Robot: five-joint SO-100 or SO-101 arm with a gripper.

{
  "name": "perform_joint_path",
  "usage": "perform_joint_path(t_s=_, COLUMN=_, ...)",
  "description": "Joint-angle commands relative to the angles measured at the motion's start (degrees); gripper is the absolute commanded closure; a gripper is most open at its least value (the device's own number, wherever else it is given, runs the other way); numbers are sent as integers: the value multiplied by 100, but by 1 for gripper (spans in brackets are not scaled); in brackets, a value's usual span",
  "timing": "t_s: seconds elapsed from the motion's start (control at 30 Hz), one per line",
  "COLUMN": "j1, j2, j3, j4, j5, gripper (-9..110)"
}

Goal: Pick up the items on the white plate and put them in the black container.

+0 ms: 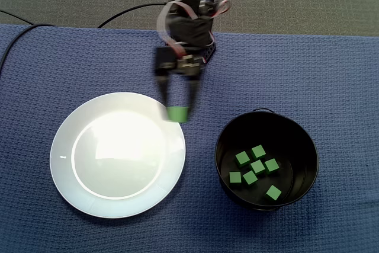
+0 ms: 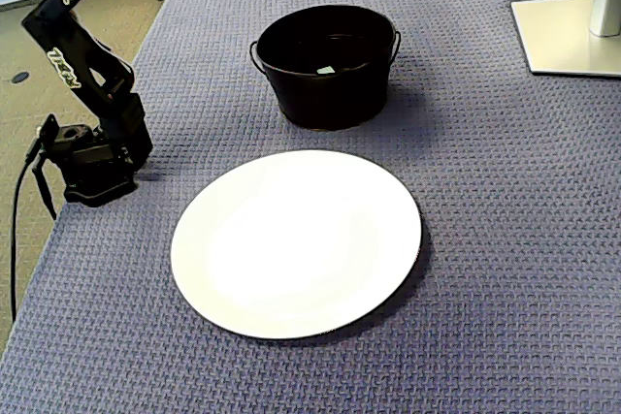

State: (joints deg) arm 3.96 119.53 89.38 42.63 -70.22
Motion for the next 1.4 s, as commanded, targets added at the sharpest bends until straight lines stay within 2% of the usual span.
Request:
perform_joint_path(t_s=0.0, j1=-896, j2=835, j3=1169, j4=-1547, j5=-615, gripper=102)
perform_joint_path(t_s=0.3, j1=-2197, j2=1318, j3=2953, j4=-2566, j5=-1310, gripper=102)
perform_joint_path(t_s=0.43, j1=-2505, j2=1125, j3=4254, j4=-3876, j5=-2013, gripper=102)
perform_joint_path(t_s=0.5, j1=-2619, j2=1046, j3=4632, j4=-4008, j5=-2127, gripper=102)
perform_joint_path(t_s=0.7, j1=-2865, j2=844, j3=5414, j4=-4544, j5=-2197, gripper=102)
perform_joint_path(t_s=0.9, j1=-2962, j2=26, j3=5933, j4=-5634, j5=-2303, gripper=102)
perform_joint_path(t_s=1.17, j1=-2733, j2=-527, j3=6196, j4=-5766, j5=-1986, gripper=102)
perform_joint_path(t_s=1.2, j1=-2716, j2=-510, j3=6223, j4=-5766, j5=-1960, gripper=100)
perform_joint_path(t_s=1.3, j1=-2646, j2=-466, j3=6311, j4=-6082, j5=-1547, gripper=80)
perform_joint_path(t_s=1.37, j1=-2610, j2=-378, j3=6328, j4=-6390, j5=-1283, gripper=75)
